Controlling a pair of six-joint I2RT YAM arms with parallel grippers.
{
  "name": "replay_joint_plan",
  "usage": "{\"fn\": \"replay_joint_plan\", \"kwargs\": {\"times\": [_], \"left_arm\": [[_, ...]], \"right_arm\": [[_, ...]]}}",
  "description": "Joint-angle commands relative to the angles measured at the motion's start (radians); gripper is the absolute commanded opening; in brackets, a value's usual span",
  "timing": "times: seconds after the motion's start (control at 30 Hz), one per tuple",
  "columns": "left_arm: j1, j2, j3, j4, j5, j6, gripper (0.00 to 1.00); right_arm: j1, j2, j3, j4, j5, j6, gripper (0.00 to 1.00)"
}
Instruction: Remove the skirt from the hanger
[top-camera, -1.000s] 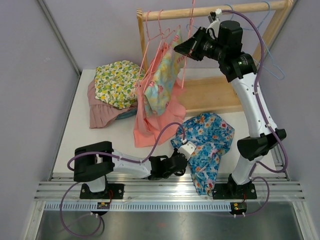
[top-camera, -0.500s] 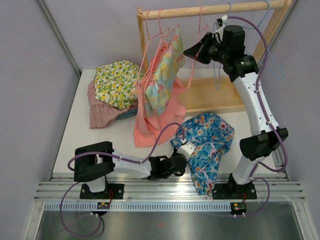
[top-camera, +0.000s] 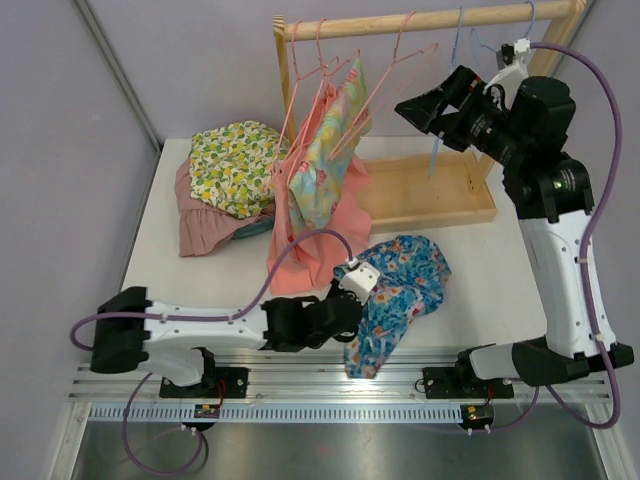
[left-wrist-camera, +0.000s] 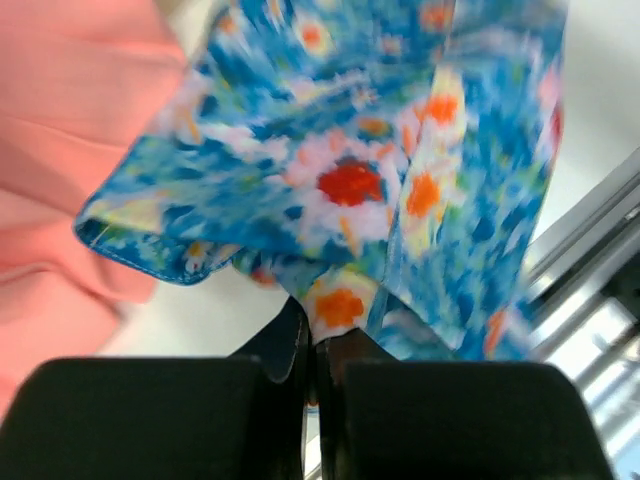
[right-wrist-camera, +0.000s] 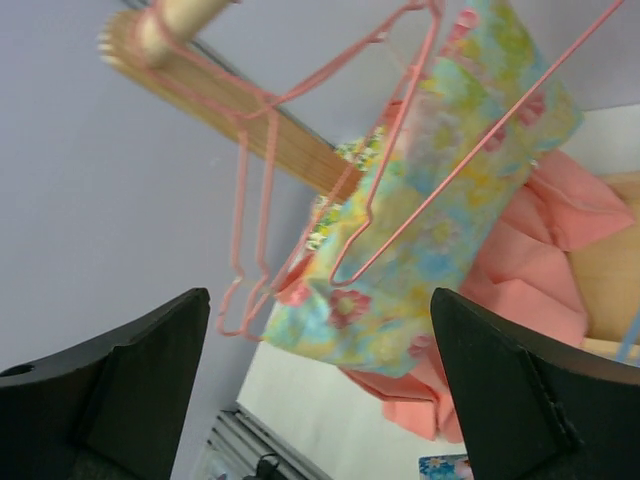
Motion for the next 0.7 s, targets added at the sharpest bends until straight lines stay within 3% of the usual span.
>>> {"fn": "replay_joint_plan", "kwargs": {"times": [0.0, 0.1, 0.27, 0.33, 0.4, 0.43, 0.47, 0.53, 0.67], "left_arm": [[-0.016, -0.21, 0.138, -0.279, -0.139, 0.003, 0.0], [-0.019, -0.359, 0.251, -0.45, -0.211, 0.017, 0.0], [-0.017, -0.437, 0.487, -0.674, -0.385, 0.092, 0.0], [-0.007, -0.442, 0.517, -0.655, -0.469, 0.173, 0.0], [0.11, -0.446, 0.525, -0.543, -0.408, 0.313, 0.0], [0.177, -0.442, 0.534, -0.52, -0.27, 0.328, 0.0], [0.32, -0.434, 0.546, -0.505, -0.197, 0.339, 0.0], [0.447, -0.402, 0.598, -0.488, -0.062, 0.345, 0.0], [0.695, -0.3, 0.725, -0.445, 0.023, 0.382, 0.0]], "right_arm": [[0.007, -0.107, -0.002, 0.107, -0.136, 0.092, 0.99], [0.027, -0.205, -0.04, 0.219, -0.164, 0.207, 0.99], [0.039, -0.298, -0.027, 0.296, -0.182, 0.357, 1.0], [0.039, -0.304, 0.025, 0.273, -0.168, 0.373, 0.99], [0.039, -0.322, 0.067, 0.261, -0.135, 0.405, 1.0], [0.038, -0.328, 0.081, 0.257, -0.125, 0.41, 0.99], [0.038, -0.342, 0.091, 0.253, -0.107, 0.423, 1.0], [0.038, -0.354, 0.124, 0.228, -0.084, 0.426, 0.99], [0.038, -0.368, 0.154, 0.198, -0.043, 0.422, 1.0]]}}
